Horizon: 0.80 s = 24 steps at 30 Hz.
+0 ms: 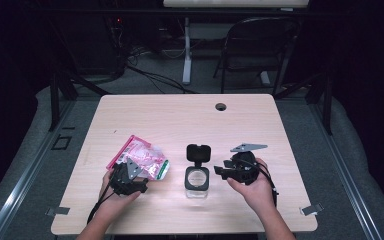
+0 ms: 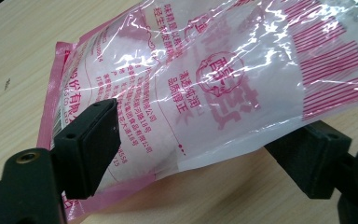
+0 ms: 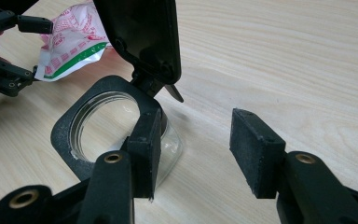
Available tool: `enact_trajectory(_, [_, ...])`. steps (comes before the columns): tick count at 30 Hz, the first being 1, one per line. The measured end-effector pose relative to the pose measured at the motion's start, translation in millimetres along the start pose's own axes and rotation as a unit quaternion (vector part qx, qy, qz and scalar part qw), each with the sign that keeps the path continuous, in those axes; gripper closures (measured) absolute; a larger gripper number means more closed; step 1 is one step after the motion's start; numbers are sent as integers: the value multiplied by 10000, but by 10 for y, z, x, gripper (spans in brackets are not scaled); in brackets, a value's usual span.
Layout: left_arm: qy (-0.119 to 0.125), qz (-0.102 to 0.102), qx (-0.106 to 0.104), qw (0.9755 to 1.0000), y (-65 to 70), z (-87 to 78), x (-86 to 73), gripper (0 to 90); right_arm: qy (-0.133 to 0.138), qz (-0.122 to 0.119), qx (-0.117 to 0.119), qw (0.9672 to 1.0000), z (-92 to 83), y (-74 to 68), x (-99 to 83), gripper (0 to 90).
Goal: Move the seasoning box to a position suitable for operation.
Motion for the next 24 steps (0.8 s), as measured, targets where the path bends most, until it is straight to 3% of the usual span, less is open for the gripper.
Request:
enact_trajectory(12, [27, 83, -51, 9999, 30, 22, 26, 241, 21, -3, -9, 10000, 4, 20, -4, 535])
enact_trajectory(24, [94, 40, -216, 9997, 29, 36, 35, 404, 14, 27, 11, 10000, -2, 26, -5, 535])
Point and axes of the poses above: each handheld gripper's, and its own axes: z roughly forward along the jaws, x roughly out of its top, y roughly to its right, the point moved 5 cm from there along z, roughly forward along the jaws, and after that the axes turned 3 degrees about z, right-handed, at the moved point
